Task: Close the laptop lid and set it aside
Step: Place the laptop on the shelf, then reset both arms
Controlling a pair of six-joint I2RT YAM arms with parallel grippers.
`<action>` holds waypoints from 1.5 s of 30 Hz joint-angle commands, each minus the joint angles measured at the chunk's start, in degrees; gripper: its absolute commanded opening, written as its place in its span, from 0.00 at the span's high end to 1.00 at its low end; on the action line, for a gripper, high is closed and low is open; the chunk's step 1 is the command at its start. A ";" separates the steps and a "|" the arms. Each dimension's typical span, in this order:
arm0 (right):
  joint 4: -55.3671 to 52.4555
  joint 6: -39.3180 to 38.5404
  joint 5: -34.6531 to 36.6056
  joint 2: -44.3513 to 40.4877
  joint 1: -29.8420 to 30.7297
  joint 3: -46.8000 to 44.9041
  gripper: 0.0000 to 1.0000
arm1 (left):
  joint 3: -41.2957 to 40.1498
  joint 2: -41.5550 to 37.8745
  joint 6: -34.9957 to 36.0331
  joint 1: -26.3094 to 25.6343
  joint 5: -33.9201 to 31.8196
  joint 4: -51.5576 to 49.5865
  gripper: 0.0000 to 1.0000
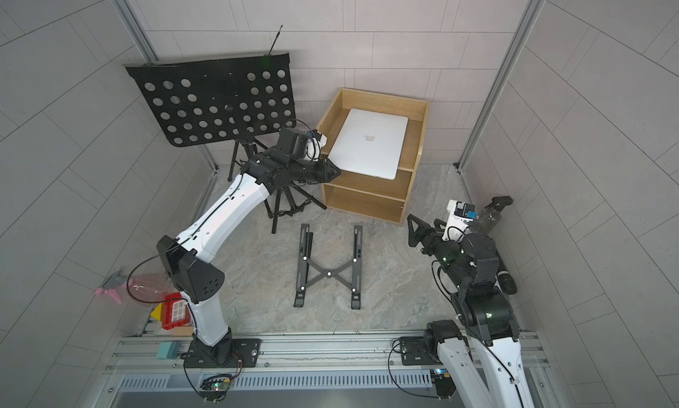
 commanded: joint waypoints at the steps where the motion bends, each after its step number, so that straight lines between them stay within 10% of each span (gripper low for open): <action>1: 0.56 -0.53 0.23 -1.07 -0.29 -0.94 0.08 | -5.84 -8.18 1.49 1.19 0.91 3.06 0.64; 11: 0.21 0.17 -1.47 -0.26 -0.29 -1.20 0.08 | -47.85 -44.27 5.05 6.70 0.05 17.79 0.37; 19: -2.41 -2.30 5.21 1.17 -0.29 -0.89 0.00 | -65.52 -61.88 8.85 6.64 -17.34 16.82 0.17; 33: 12.28 -5.99 19.95 2.41 -0.46 -15.86 0.00 | -82.84 -62.91 17.79 1.12 -41.38 27.31 0.00; 45: 44.85 -12.27 20.62 9.61 -7.01 -37.82 0.00 | -97.42 -53.49 31.64 10.82 -36.75 56.59 0.00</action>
